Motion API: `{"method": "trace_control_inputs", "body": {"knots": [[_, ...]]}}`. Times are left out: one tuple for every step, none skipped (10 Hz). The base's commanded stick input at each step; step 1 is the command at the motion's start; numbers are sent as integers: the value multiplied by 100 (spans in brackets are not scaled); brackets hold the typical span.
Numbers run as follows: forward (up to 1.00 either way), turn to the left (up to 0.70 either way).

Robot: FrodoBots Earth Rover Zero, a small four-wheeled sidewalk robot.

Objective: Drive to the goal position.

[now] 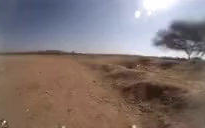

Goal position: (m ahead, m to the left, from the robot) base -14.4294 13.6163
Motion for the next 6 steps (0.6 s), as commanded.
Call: {"method": "trace_control_inputs", "body": {"knots": [[0,45],[0,45],[0,45],[0,45],[0,45],[0,45]]}}
